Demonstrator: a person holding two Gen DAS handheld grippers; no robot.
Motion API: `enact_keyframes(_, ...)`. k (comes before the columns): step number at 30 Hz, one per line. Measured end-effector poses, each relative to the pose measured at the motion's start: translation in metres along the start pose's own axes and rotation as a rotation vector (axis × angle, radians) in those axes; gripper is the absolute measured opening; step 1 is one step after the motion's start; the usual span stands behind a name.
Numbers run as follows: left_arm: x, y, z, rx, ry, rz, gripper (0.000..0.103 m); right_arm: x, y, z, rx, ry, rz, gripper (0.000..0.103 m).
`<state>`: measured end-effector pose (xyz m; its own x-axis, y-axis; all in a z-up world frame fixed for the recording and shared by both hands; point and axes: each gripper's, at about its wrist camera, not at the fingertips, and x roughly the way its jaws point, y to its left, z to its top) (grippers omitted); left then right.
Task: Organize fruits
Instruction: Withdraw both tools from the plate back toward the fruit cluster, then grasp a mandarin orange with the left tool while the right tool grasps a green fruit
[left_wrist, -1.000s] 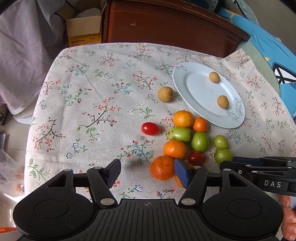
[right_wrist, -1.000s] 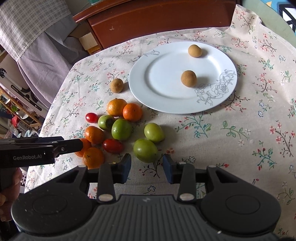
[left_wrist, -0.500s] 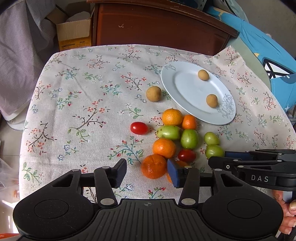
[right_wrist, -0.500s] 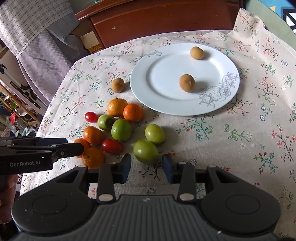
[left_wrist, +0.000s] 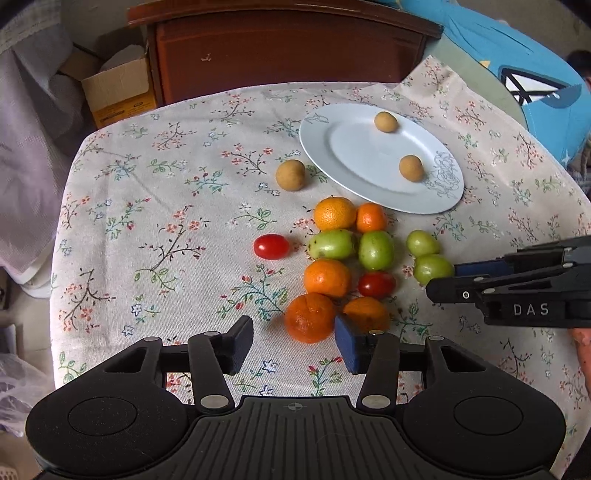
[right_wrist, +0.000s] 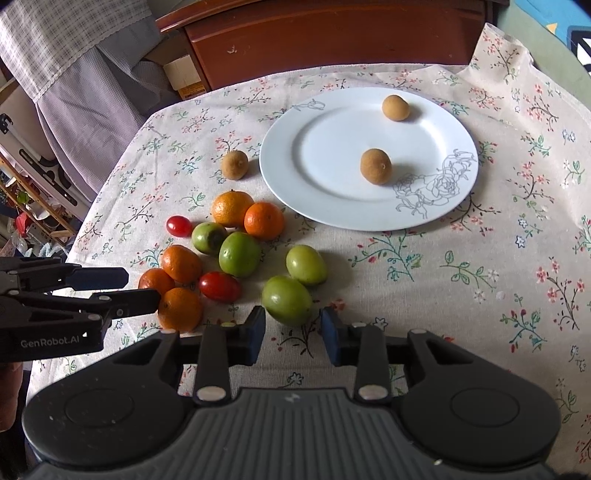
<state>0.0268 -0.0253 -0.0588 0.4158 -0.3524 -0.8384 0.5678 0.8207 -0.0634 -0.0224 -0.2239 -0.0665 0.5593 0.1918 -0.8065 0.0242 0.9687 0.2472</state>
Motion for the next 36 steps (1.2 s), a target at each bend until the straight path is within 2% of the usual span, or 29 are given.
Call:
enact_keyframes(4,0.004,-0.001,-0.004,0.049,0.019,-0.007,0.046,-0.001,0.0,0.0,0.001,0.001,0.005,0.034)
enact_keyframes(9,0.008,-0.011,-0.006,0.136,-0.025,0.007,0.047,0.0,0.001,0.0,0.003,0.006,0.01,0.034)
enact_keyframes(14,0.012,-0.01,-0.007,0.118,-0.038,-0.002,0.045,0.002,0.0,0.0,0.005,0.003,0.008,0.035)
enact_keyframes(17,0.012,-0.011,-0.005,0.116,-0.039,-0.023,0.031,0.001,0.001,0.0,-0.009,-0.001,0.003,0.034)
enact_keyframes(19,0.011,-0.01,-0.004,0.1,-0.03,-0.033,0.03,0.001,0.002,-0.001,-0.018,-0.004,0.003,0.028)
enact_keyframes(21,0.01,-0.009,-0.002,0.079,-0.019,-0.043,0.03,0.0,0.002,0.0,-0.015,0.0,0.01,0.026)
enact_keyframes(27,-0.002,-0.008,0.004,0.058,-0.056,-0.046,0.03,-0.008,0.006,0.004,-0.026,-0.027,0.046,0.017)
enact_keyframes(32,0.001,-0.01,0.003,0.073,-0.035,-0.034,0.03,0.0,0.002,0.002,0.013,0.016,0.054,0.022)
enact_keyframes(36,0.002,-0.007,0.003,0.055,-0.031,-0.023,0.03,-0.002,0.002,0.003,0.011,-0.017,0.04,0.031)
